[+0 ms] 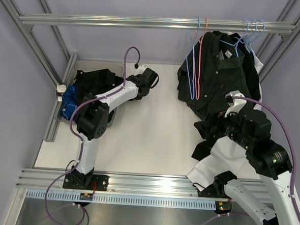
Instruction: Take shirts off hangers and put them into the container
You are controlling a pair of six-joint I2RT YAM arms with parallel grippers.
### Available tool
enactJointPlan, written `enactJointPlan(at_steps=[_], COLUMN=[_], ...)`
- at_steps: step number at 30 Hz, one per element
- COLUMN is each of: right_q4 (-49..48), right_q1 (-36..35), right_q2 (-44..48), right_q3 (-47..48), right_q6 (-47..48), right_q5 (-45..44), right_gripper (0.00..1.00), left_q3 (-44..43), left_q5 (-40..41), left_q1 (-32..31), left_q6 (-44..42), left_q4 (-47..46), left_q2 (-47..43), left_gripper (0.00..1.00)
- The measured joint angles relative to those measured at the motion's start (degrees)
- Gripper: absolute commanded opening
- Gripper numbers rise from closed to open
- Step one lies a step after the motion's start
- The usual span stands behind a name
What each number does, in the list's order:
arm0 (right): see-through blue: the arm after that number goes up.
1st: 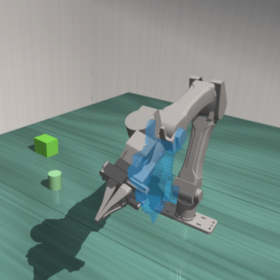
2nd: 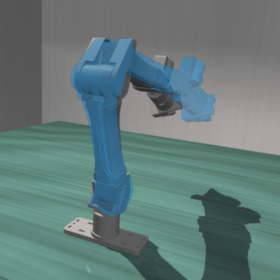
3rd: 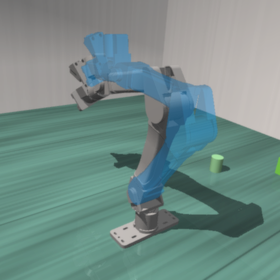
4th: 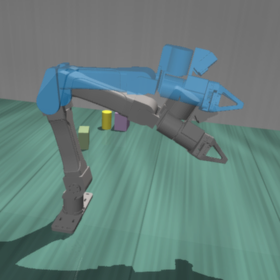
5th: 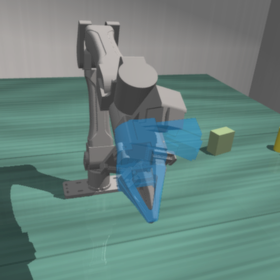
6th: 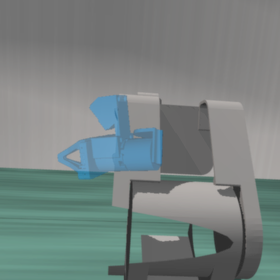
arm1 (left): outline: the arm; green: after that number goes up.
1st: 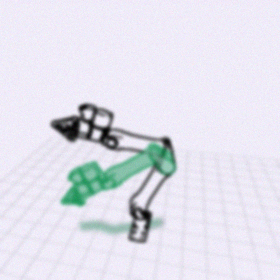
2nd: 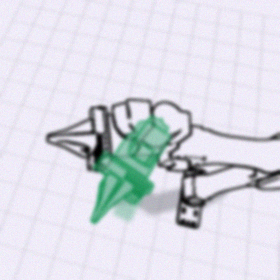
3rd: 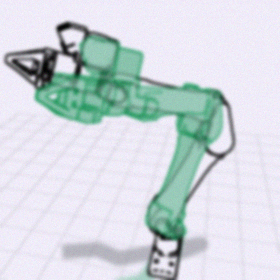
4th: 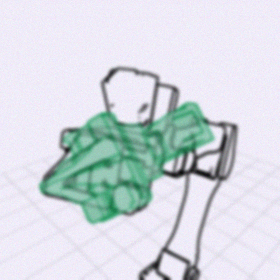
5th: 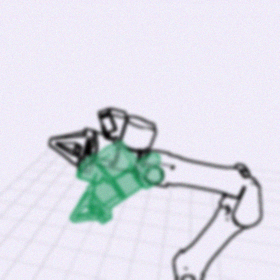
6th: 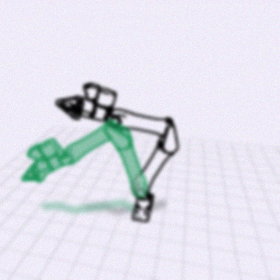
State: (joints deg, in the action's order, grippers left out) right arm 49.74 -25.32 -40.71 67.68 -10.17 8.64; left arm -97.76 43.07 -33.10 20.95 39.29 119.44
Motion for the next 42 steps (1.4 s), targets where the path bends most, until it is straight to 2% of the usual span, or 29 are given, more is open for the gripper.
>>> enactJointPlan(at_steps=[2, 6, 11, 15, 18, 25, 31, 34, 38, 41, 42], right_q4=[0.04, 0.04, 0.07, 0.00, -0.09, -0.13, -0.09, -0.07, -0.02, 0.00, 0.00], right_q1=[0.00, 0.00, 0.00, 0.00, 0.00, 0.00, 0.00, 0.00, 0.00, 0.00, 0.00], right_q2=[0.20, 0.20, -0.35, -1.16, -1.86, -2.60, -2.14, -2.05, -2.05, -2.05, -2.05], right_q3=[0.00, 0.00, 0.00, 0.00, 0.00, 0.13, 0.13, 0.13, 0.13, 0.13, 0.13], right_q6=[0.02, 0.09, 0.31, 0.57, 0.74, 1.01, 0.96, 0.94, 0.90, 0.72, 0.66], right_q5=[0.00, 0.00, 0.02, 0.07, 0.22, 0.55, 0.52, 0.52, 0.50, 0.52, 0.52], right_gripper=[1.00, 0.99, 0.99, 1.00, 1.00, 1.00, 1.00, 0.99, 1.00, 0.99, 0.99], left_q3=[-0.07, 0.50, 4.24, 7.61, 11.28, 18.56, 19.96, 19.89, 18.12, 16.63, 16.44], left_q5=[0.70, 2.56, 7.15, 9.62, 10.40, 9.16, 7.98, 7.19, 6.67, 5.75, 5.22], left_q1=[0.48, 0.66, 2.01, 8.09, 13.64, 21.86, 24.20, 24.83, 27.10, 29.35, 29.79], left_q6=[-0.26, -2.19, -8.20, -13.46, -16.31, -18.14, -17.70, -17.18, -15.06, -12.98, -12.57], left_q4=[-0.11, -0.11, -2.05, -7.17, -11.17, -14.38, -15.89, -15.65, -13.11, -10.80, -10.34], left_q2=[-0.31, -3.26, -15.30, -25.05, -28.30, -23.26, -14.84, -10.25, -4.94, -3.87, -4.26], left_gripper=[0.00, 0.00, 0.04, 0.08, 0.11, 0.18, 0.19, 0.24, 0.35, 0.50, 0.62])
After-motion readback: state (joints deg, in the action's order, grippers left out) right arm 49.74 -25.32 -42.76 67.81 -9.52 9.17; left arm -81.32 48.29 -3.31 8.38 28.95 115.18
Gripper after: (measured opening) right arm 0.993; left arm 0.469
